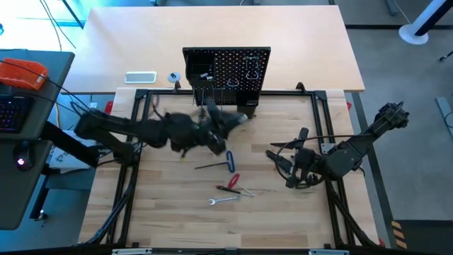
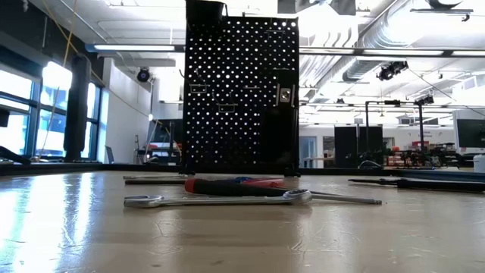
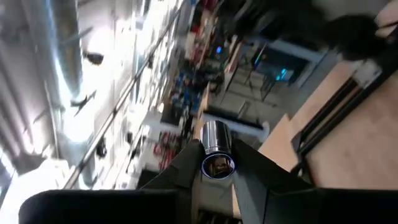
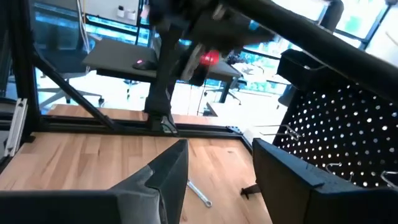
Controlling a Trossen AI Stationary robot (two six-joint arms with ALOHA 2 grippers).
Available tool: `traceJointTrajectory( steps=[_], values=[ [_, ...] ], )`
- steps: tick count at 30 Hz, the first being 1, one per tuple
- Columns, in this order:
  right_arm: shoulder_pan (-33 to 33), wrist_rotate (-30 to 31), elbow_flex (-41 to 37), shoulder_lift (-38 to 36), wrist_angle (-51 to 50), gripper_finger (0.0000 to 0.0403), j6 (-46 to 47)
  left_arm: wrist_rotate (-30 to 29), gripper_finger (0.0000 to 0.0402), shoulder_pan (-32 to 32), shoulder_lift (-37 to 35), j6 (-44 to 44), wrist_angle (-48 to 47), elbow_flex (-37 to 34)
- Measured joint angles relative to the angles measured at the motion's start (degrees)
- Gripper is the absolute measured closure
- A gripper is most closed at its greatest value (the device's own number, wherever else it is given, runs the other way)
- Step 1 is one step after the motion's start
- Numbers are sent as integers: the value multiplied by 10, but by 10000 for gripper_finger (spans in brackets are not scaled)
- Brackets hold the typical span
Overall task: Hang tools onto peg board
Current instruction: Put the socket into the top black bin on the pegboard
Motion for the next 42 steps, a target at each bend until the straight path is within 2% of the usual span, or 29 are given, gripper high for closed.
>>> traceJointTrajectory(
  steps=[9,15,22,31,42],
  values=[
    [0,0,0,0,-57,229,60,-25,343,82,-105,-86,-93,0],
    [0,-3,0,0,-63,229,68,-29,343,158,-140,-183,-176,0],
    [0,-4,0,0,-63,229,68,7,343,235,-141,-291,-228,0],
    [-1,-5,0,0,-63,229,68,122,343,310,-137,-426,-316,36],
    [-1,-1,0,0,-71,229,69,197,332,344,-132,-480,-377,48]
  ],
)
